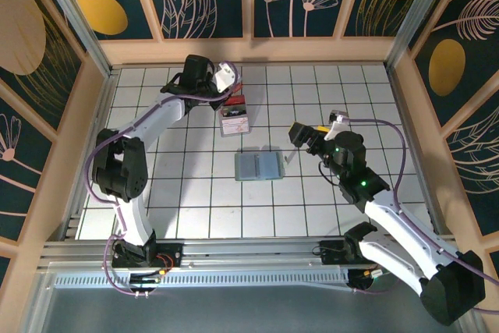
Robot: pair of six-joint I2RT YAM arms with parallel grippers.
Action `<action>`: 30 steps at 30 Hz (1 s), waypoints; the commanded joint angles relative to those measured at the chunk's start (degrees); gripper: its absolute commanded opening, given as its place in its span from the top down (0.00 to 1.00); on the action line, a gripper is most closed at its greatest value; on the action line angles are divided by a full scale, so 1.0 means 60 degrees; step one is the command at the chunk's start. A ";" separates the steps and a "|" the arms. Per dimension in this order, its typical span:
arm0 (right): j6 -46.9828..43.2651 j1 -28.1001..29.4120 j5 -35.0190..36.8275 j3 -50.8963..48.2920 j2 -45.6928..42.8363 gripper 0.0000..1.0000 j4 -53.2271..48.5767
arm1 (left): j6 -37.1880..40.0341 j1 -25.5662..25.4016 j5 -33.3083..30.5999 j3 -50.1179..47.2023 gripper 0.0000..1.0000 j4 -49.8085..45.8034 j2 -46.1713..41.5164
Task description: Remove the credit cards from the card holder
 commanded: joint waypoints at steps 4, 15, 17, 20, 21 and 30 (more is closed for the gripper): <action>0.0023 -0.0056 0.0482 0.0226 0.0070 0.01 -0.0072 | 0.1466 0.0130 0.0005 0.0717 1.00 -0.1096 0.0659; 0.0032 -0.0048 0.0653 0.0538 0.0183 0.01 -0.0302 | 0.1748 0.0143 -0.0012 0.1333 1.00 -0.1462 0.1443; 0.0025 -0.0048 0.0675 0.0564 0.0173 0.01 -0.0343 | 0.1782 0.0140 -0.0095 0.1516 1.00 -0.1546 0.1615; 0.0039 -0.0049 0.0689 0.0564 0.0139 0.01 -0.0388 | 0.1900 0.0138 -0.0180 0.1816 1.00 -0.1754 0.1874; 0.0038 -0.0041 0.0701 0.0559 0.0132 0.01 -0.0405 | 0.1936 0.0137 -0.0200 0.1912 1.00 -0.1822 0.1949; 0.0091 -0.0042 0.0807 0.0531 0.0072 0.01 -0.0471 | 0.2168 0.0142 -0.0409 0.2607 1.00 -0.2145 0.2483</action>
